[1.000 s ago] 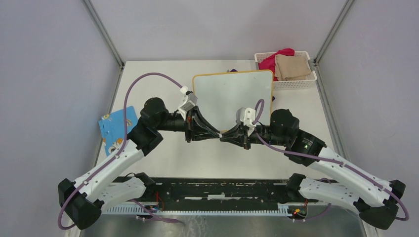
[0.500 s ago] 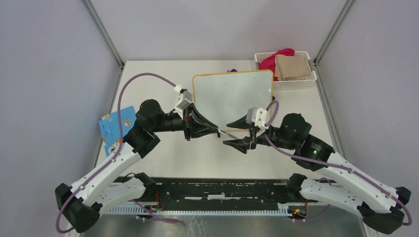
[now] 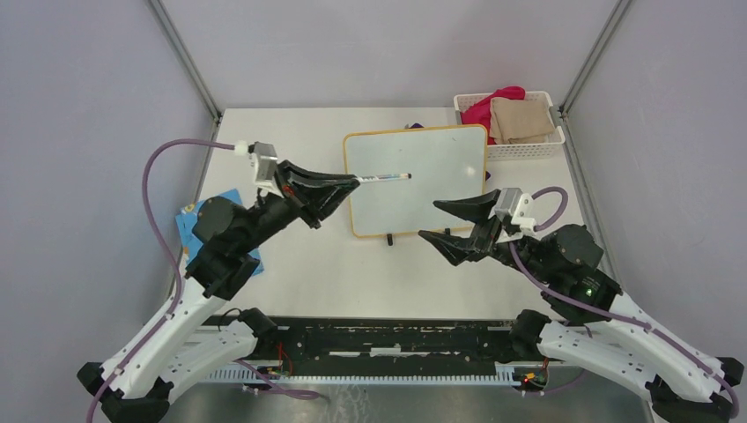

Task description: Write a sentence on the whiteboard

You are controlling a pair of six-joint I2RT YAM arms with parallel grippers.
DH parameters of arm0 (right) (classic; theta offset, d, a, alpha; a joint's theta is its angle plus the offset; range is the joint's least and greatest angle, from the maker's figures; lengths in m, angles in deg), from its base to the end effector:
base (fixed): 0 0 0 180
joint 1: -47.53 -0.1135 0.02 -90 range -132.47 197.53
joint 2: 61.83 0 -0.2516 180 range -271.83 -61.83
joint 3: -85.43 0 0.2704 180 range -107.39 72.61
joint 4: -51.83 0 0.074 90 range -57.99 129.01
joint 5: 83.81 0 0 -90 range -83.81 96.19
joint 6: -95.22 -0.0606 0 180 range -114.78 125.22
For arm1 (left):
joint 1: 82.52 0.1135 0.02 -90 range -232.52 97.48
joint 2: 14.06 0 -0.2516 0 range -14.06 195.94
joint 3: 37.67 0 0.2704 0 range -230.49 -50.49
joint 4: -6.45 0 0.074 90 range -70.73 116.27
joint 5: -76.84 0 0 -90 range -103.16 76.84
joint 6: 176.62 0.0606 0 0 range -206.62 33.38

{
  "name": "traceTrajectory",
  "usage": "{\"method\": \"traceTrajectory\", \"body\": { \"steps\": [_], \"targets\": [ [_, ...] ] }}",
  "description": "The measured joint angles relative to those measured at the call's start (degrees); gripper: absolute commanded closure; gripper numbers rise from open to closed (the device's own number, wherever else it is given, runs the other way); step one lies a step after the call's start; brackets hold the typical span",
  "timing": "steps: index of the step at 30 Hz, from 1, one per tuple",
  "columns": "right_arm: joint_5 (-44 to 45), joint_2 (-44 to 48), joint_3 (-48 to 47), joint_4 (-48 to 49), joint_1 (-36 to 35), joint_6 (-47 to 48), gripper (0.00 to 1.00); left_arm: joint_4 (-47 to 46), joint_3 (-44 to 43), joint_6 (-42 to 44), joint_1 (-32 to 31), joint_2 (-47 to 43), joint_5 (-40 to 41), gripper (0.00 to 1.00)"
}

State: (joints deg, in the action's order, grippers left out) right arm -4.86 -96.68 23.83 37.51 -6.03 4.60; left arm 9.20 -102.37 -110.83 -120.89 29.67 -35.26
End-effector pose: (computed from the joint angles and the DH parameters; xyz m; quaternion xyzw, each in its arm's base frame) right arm 0.1007 0.1560 0.4077 -0.3451 0.5247 0.4070 0.6633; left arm 0.1539 -0.1509 0.4249 0.2250 0.5518 -0.5090 0.6211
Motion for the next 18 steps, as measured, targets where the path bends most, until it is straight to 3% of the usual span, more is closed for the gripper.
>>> {"method": "traceTrajectory", "body": {
  "steps": [8,12,18],
  "targets": [
    [2.9,-6.5,4.9,9.9,0.0,-3.2,0.40,-6.8,-2.7,-4.0,0.0,-2.4,11.6,0.98],
    [-3.8,-15.2,1.1,15.4,1.3,-7.2,0.37,-10.8,-4.5,-6.6,0.0,-0.3,12.5,0.98],
    [-17.6,-21.8,-0.6,36.9,7.2,-23.6,0.31,-16.2,-7.2,-10.9,0.0,3.2,10.0,0.98]
  ]
}}
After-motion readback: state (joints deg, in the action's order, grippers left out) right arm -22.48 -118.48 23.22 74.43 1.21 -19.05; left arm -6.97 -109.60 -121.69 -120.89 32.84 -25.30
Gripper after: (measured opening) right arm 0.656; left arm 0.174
